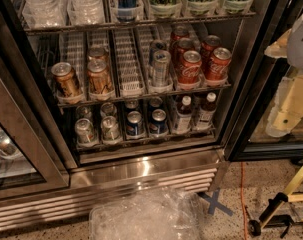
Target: Pick coke can from middle shelf of fridge
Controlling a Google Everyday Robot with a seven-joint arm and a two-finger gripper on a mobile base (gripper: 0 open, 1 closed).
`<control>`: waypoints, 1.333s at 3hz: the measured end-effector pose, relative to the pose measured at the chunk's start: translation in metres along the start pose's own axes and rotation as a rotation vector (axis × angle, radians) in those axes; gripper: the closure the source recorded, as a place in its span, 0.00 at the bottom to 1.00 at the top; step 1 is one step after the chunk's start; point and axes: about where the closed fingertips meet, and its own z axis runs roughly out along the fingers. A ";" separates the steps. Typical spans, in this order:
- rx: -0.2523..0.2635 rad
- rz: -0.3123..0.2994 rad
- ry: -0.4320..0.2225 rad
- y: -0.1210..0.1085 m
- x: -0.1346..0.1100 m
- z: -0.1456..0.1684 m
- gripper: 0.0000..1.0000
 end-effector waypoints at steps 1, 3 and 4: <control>0.000 0.000 0.000 0.000 0.000 0.000 0.00; -0.054 0.149 -0.125 0.020 -0.002 0.034 0.00; -0.114 0.290 -0.279 0.051 -0.009 0.083 0.00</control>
Offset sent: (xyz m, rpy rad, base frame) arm 0.0042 -0.0020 -0.0168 0.0874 0.0453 -0.0723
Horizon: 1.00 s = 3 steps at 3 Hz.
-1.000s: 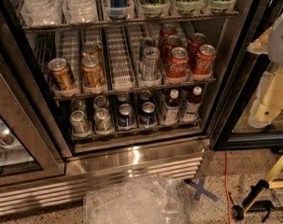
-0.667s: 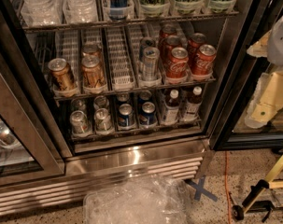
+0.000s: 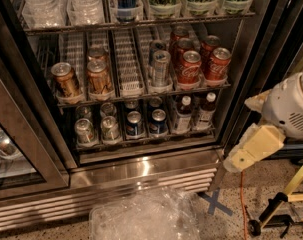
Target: Pick coke can from middle shelf of fridge
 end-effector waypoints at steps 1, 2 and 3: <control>0.027 0.041 -0.076 -0.004 -0.011 0.005 0.00; 0.028 0.039 -0.077 -0.004 -0.012 0.004 0.00; 0.019 0.048 -0.115 -0.005 -0.024 0.020 0.00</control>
Offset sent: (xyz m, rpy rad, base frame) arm 0.0055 0.0078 -0.0025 0.0670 -0.0286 -0.0462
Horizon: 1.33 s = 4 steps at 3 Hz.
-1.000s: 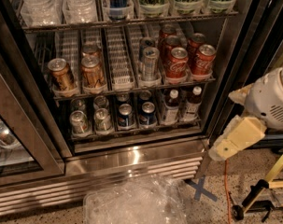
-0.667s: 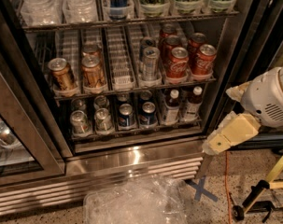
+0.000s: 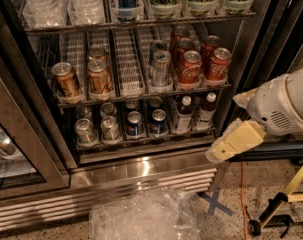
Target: Pick coke can from middle shelf of fridge
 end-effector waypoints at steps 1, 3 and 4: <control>0.007 0.064 -0.111 -0.008 -0.016 0.026 0.00; 0.115 0.267 -0.378 -0.037 -0.055 0.055 0.00; 0.194 0.344 -0.432 -0.046 -0.067 0.071 0.00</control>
Offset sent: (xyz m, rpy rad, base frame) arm 0.1100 0.0351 -0.0016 0.4326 -0.2383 -0.3185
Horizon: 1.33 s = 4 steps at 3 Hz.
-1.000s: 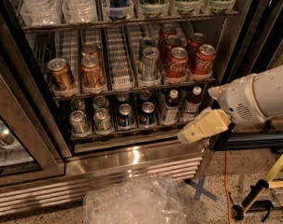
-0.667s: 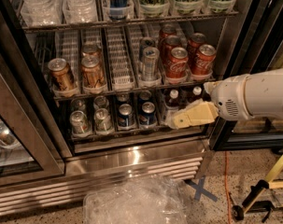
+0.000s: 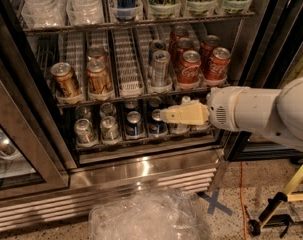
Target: Pick coke can from middle shelf of fridge
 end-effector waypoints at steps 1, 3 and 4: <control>0.070 -0.003 -0.049 -0.017 -0.013 -0.002 0.00; 0.097 0.021 -0.064 -0.018 -0.009 0.008 0.00; 0.146 0.086 -0.116 -0.025 0.004 0.027 0.00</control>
Offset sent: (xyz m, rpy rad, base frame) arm 0.0136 -0.0110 0.0091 -0.0029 -0.0499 -0.0609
